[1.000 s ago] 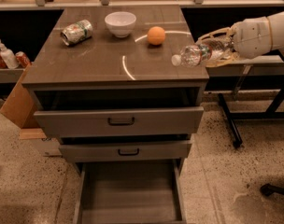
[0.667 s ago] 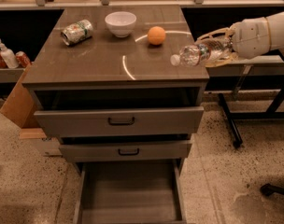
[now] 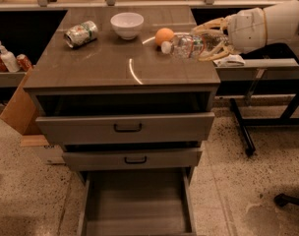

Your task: Pick water bottle from bottom drawer and place on counter

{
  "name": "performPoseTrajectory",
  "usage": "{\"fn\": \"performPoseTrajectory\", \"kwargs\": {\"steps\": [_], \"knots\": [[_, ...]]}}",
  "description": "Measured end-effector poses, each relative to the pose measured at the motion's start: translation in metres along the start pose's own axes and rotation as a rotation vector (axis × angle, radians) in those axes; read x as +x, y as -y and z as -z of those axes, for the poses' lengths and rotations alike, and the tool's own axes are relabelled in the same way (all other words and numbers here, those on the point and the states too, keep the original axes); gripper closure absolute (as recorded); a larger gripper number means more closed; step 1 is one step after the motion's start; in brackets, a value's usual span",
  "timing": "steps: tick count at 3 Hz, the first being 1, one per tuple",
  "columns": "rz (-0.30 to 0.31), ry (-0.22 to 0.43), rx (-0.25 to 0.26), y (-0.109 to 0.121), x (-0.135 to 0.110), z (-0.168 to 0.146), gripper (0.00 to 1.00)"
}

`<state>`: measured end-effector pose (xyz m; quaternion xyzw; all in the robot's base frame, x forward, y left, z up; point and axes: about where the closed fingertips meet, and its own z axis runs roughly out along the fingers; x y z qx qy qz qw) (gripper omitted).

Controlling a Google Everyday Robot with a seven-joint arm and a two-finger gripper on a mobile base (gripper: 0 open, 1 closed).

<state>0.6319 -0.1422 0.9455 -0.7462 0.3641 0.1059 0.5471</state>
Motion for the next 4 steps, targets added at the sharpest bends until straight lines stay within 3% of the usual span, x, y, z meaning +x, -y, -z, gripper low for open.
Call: {"fn": "performPoseTrajectory", "kwargs": {"steps": [2,4], "knots": [[-0.184,0.023,-0.090,0.000,-0.002,-0.048,1.00],[-0.274,0.026,-0.106,0.007,0.021,-0.073,1.00]]}}
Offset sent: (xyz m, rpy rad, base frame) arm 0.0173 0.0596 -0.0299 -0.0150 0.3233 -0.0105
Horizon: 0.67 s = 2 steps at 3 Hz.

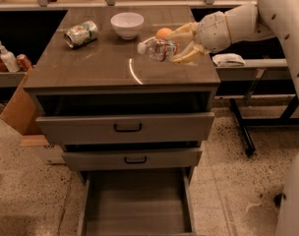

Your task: Pick water bottle from bottom drawer and place on counter

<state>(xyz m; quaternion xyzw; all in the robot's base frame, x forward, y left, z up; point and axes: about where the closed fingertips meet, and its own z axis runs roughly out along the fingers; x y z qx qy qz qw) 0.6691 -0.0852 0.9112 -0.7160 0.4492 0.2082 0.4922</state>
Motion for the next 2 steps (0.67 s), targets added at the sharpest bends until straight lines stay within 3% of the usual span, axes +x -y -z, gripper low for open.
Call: {"fn": "performPoseTrajectory", "kwargs": {"steps": [1,2], "knots": [[-0.029,-0.001,0.011,0.010,0.014,-0.007,1.00],[-0.079,-0.014,0.017,0.019,0.036,-0.016,0.75]]}}
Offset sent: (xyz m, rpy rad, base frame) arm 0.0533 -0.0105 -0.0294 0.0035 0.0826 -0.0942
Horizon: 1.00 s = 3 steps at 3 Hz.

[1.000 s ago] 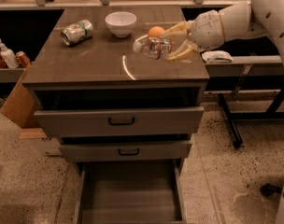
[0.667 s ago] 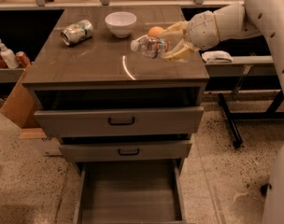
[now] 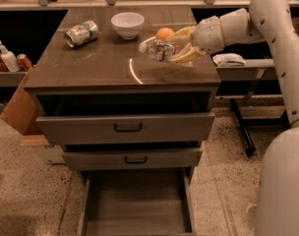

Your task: Pick water bottle from bottom drawer and place on counter

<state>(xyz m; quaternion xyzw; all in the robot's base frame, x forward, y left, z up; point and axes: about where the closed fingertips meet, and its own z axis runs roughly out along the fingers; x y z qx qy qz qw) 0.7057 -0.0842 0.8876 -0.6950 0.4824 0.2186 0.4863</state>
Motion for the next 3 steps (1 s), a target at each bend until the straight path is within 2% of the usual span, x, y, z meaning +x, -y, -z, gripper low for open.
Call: {"fn": "performPoseTrajectory", "kwargs": {"steps": [3], "knots": [[-0.057,0.022,0.013,0.018,0.022,-0.023,0.04]]}}
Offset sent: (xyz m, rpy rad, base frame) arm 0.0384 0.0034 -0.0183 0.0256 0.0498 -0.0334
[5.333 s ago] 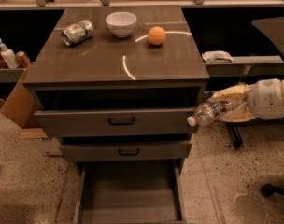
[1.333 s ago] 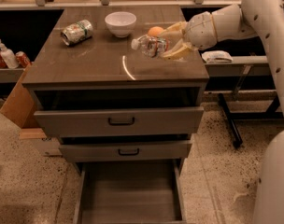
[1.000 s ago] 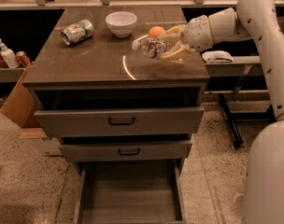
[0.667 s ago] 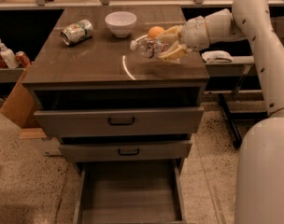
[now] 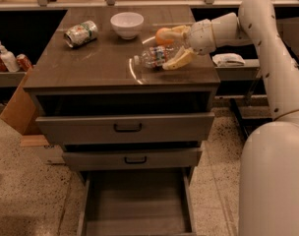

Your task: Pick water bottle from bottom drawer and place on counter

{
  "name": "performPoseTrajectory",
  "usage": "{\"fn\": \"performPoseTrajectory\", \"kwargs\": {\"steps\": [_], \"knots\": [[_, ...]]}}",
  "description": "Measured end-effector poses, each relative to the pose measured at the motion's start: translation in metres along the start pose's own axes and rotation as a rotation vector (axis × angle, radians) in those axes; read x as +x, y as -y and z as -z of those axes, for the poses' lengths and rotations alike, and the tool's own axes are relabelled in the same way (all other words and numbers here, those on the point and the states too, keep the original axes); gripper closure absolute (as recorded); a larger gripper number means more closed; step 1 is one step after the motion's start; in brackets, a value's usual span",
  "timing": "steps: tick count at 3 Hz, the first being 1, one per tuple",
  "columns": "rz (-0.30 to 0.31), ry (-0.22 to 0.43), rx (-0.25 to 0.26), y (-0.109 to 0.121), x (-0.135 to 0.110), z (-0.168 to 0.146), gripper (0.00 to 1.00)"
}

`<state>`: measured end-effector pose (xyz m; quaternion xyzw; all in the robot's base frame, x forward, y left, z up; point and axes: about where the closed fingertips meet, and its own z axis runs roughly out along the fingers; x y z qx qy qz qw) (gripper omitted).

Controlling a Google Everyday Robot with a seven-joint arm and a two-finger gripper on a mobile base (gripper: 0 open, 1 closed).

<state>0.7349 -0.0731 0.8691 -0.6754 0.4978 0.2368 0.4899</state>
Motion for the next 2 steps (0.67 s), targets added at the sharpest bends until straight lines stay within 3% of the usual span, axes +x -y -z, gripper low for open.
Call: {"fn": "performPoseTrajectory", "kwargs": {"steps": [2], "knots": [[-0.003,0.004,0.004,0.0032,0.0010,-0.0020,0.00]]}}
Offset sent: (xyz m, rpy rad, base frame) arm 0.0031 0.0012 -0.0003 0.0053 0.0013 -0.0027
